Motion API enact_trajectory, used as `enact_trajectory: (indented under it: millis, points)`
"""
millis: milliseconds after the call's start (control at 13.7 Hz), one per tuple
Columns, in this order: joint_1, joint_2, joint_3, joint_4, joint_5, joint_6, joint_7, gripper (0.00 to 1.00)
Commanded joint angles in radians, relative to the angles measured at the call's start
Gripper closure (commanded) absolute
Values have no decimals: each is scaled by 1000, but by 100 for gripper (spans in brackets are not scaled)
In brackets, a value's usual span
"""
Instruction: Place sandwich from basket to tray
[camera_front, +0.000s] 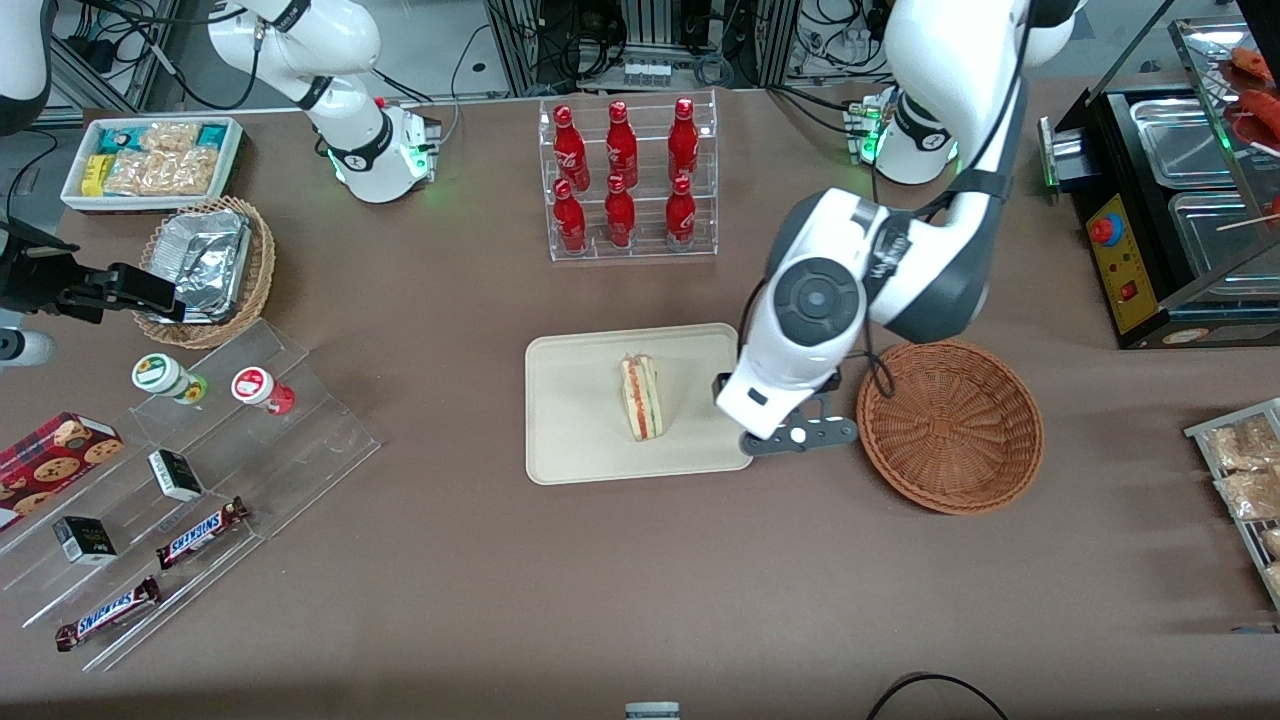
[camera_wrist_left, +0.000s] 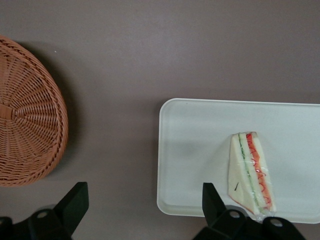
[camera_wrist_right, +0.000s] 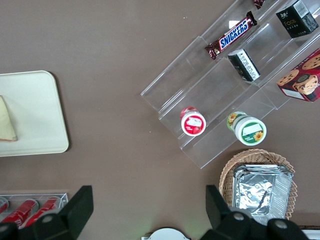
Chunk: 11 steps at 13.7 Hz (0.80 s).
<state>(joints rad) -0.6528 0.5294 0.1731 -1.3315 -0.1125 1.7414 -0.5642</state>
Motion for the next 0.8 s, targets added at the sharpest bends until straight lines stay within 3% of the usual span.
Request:
enact_trajectory:
  millis: [0, 512, 732]
  points:
    - [-11, -94, 54, -97, -32, 1, 84, 0]
    - [-10, -170, 77, -138, -36, -51, 113, 0]
    - [145, -222, -39, -170, -32, -78, 167, 0]
